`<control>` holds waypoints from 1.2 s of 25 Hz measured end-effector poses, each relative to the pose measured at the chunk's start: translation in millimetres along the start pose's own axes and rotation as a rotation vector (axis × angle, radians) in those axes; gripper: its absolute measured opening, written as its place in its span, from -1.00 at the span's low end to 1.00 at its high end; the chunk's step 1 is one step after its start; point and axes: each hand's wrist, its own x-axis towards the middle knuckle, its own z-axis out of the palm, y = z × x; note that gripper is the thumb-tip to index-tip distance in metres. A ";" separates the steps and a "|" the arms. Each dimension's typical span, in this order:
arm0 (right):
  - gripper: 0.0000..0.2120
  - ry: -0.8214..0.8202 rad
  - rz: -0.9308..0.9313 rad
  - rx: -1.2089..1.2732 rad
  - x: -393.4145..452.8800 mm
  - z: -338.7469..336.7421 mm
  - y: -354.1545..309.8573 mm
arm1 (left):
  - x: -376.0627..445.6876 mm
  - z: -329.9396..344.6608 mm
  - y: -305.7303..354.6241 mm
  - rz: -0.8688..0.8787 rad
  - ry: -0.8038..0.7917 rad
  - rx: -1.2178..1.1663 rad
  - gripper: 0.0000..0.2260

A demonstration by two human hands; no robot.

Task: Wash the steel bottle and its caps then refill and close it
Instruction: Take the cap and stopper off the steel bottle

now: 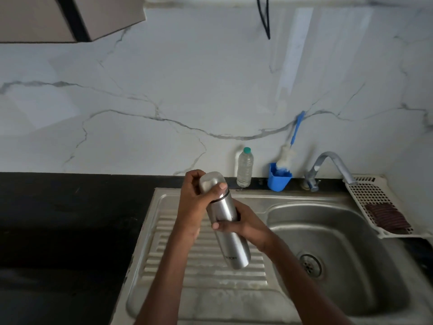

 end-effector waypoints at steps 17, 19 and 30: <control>-0.43 0.442 0.089 -0.478 -86.8 -91.3 3.6 | -30.5 150.3 -4.8 -0.129 0.032 0.058 -0.63; -0.45 0.434 0.082 -0.353 -88.7 -101.9 9.8 | -27.5 143.0 -5.0 -0.214 -0.134 -0.042 -0.50; -0.59 0.233 0.041 -0.091 -89.0 -98.8 8.6 | -27.5 101.4 -7.0 -0.303 -0.314 -0.277 -0.41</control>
